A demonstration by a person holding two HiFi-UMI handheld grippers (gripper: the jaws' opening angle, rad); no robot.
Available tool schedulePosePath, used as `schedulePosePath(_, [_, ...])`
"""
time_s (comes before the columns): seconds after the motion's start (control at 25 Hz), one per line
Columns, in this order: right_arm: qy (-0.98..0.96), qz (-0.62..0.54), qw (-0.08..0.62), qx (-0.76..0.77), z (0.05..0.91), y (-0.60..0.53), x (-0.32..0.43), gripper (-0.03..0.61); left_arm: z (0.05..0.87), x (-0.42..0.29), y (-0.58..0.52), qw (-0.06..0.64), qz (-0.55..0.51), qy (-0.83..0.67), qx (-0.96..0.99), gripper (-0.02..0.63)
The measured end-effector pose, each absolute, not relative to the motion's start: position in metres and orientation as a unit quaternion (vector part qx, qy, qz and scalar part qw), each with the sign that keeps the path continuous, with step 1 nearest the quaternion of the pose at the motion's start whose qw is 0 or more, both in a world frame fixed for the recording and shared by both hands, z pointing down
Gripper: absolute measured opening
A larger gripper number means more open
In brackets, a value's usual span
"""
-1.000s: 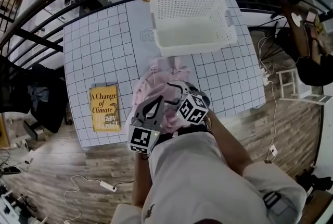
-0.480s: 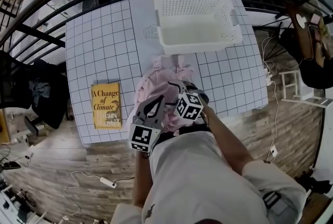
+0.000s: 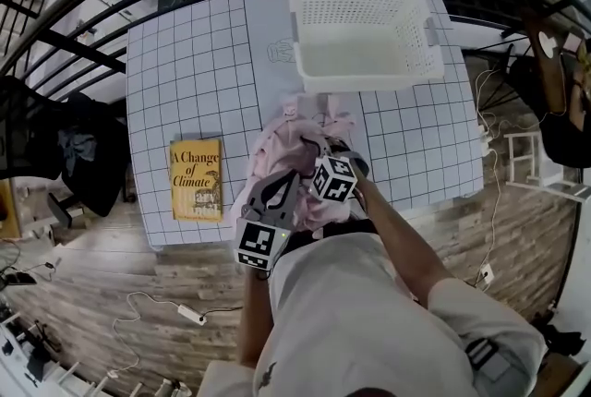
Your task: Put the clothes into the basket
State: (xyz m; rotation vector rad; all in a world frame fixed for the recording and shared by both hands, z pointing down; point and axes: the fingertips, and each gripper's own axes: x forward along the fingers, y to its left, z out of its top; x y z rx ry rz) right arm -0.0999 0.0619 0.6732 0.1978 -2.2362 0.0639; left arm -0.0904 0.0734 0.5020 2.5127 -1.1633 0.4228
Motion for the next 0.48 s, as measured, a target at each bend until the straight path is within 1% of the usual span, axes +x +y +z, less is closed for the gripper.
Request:
schedulePosePath(0.28, [-0.902, 0.065, 0.417, 0.09, 0.6813, 0.0613, -0.0995, 0.429, 0.5023, -0.0942, 0.0759, 0.171, 0.151, -0.413, 0.882, 0.003])
schedulePosePath(0.32, [-0.902, 0.069, 0.418, 0.088, 0.6814, 0.0628, -0.0994, 0.408, 0.5025, -0.0944, 0.0761, 0.172, 0.151, -0.413, 0.881, 0.003])
schedulePosePath(0.48, [-0.899, 0.08, 0.419, 0.098, 0.6811, 0.0679, -0.0987, 0.201, 0.503, -0.0943, 0.0771, 0.172, 0.152, -0.412, 0.882, 0.003])
